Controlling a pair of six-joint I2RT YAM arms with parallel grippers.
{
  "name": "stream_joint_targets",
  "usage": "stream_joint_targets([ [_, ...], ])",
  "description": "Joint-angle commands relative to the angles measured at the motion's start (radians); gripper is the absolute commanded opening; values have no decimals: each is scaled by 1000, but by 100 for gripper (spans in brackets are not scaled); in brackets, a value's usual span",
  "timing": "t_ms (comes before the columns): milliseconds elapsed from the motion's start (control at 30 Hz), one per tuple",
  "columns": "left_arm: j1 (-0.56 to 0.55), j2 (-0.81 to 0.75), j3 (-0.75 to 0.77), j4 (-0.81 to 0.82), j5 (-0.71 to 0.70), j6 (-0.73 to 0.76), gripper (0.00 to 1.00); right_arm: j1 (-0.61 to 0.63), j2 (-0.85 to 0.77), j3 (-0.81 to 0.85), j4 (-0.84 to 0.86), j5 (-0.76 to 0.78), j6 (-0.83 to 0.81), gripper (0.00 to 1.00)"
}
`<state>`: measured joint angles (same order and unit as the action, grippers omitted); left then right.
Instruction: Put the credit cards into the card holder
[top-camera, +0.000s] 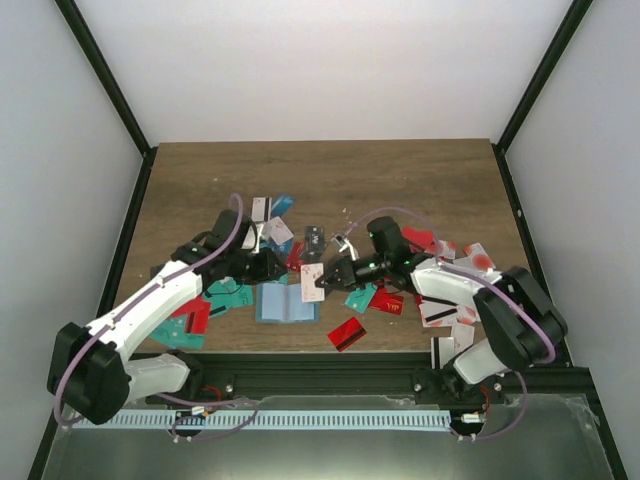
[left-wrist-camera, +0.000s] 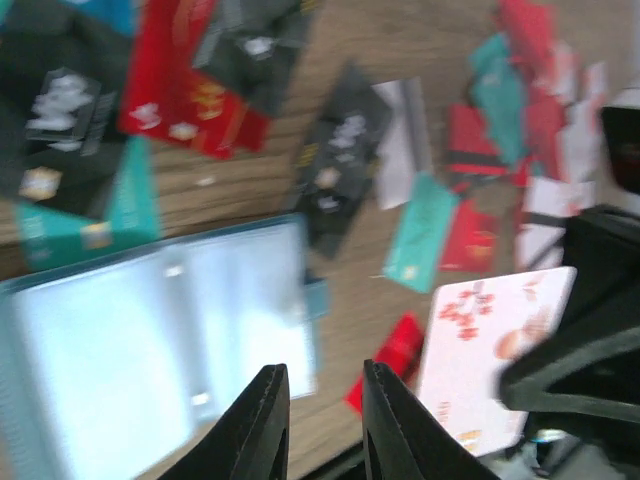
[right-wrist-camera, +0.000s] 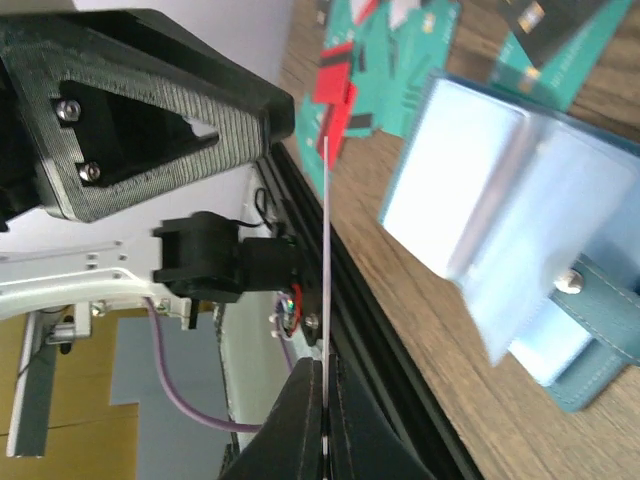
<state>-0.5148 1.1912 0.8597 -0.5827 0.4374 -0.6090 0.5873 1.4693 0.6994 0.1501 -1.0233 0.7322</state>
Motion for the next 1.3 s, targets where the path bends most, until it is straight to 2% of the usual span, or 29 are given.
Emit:
stream_joint_targets([
  [0, 20, 55, -29, -131, -132, 46, 21, 43, 74, 68, -103, 68, -76, 1],
  [200, 31, 145, -71, -135, -196, 52, 14, 113, 220, 165, -162, 104, -102, 1],
  [400, 47, 196, -102, -128, -220, 58, 13, 132, 325, 213, -189, 116, -100, 1],
  [1267, 49, 232, -152, -106, -204, 45, 11, 143, 506, 297, -161, 23, -116, 1],
])
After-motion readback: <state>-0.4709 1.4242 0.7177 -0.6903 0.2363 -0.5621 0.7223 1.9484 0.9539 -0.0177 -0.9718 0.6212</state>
